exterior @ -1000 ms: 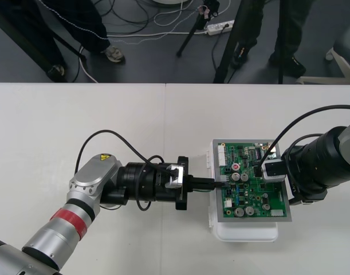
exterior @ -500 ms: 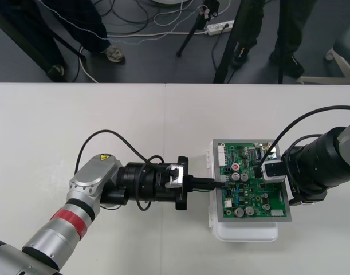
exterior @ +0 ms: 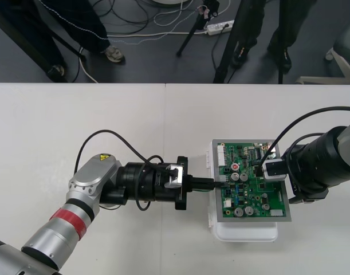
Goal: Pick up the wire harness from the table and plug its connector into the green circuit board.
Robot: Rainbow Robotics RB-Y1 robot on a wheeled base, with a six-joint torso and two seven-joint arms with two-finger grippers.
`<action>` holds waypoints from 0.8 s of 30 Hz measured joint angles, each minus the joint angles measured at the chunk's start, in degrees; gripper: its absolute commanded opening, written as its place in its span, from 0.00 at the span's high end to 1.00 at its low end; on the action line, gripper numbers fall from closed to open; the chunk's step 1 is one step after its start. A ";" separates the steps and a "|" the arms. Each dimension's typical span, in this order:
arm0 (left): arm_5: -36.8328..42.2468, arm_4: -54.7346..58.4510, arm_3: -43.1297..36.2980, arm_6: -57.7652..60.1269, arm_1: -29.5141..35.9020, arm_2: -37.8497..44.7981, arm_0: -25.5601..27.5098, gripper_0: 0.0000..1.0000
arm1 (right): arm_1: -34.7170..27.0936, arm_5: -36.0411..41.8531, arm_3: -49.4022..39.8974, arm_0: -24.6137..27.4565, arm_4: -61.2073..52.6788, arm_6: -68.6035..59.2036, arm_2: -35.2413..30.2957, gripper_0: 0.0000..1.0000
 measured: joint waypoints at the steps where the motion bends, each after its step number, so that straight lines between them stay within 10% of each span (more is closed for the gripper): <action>1: 0.00 0.06 -0.01 0.00 0.06 0.00 0.00 0.77 | 0.00 0.00 0.00 0.00 0.00 0.00 0.01 0.00; 4: 0.00 0.78 -0.05 0.00 0.30 0.00 0.13 0.20 | 0.00 0.00 0.00 0.00 0.00 0.00 0.03 0.00; 6: 0.00 1.51 -0.09 0.00 0.66 0.00 0.25 0.03 | 0.00 0.00 0.00 0.00 0.00 0.00 0.05 0.00; 24: -0.03 5.09 -10.20 0.00 11.58 3.43 6.97 0.00 | -0.32 0.58 0.00 -0.14 0.02 0.01 0.09 0.00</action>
